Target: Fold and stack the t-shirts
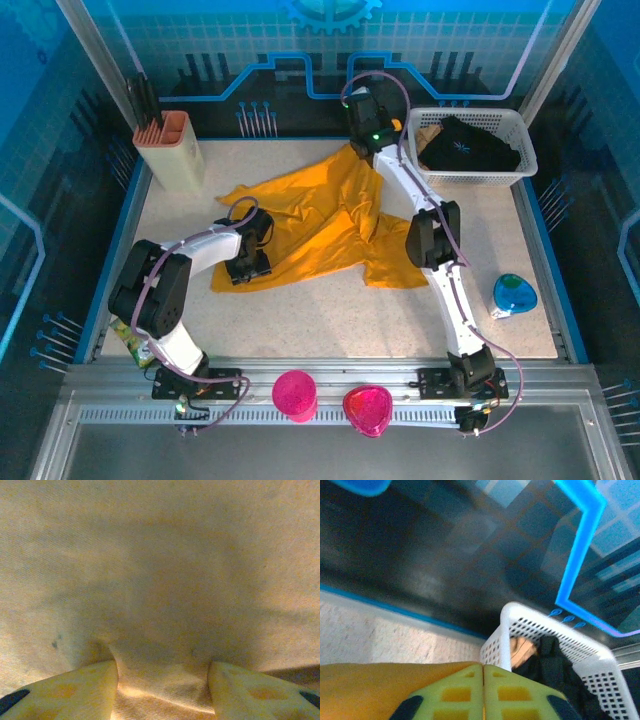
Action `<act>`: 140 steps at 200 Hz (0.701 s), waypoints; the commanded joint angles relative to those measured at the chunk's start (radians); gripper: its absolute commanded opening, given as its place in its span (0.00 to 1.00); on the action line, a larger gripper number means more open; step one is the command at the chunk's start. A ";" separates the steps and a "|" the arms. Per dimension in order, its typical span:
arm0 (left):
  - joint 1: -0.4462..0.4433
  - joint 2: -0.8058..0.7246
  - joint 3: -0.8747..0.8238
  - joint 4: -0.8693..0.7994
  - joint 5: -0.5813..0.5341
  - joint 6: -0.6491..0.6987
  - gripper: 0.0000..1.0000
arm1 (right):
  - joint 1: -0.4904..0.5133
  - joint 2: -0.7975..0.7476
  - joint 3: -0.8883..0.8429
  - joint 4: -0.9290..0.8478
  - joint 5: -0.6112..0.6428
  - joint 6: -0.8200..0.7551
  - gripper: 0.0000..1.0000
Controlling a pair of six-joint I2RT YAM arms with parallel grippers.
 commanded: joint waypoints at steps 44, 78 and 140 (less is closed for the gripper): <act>-0.034 -0.031 0.026 -0.077 0.005 0.065 0.57 | 0.097 -0.159 -0.123 -0.019 0.016 0.030 0.72; -0.052 -0.079 0.162 -0.154 -0.016 0.127 0.71 | 0.097 -0.483 -0.462 -0.300 -0.143 0.440 0.71; -0.053 0.077 0.585 -0.207 0.001 0.241 0.74 | 0.039 -0.915 -1.220 -0.297 -0.545 0.867 0.47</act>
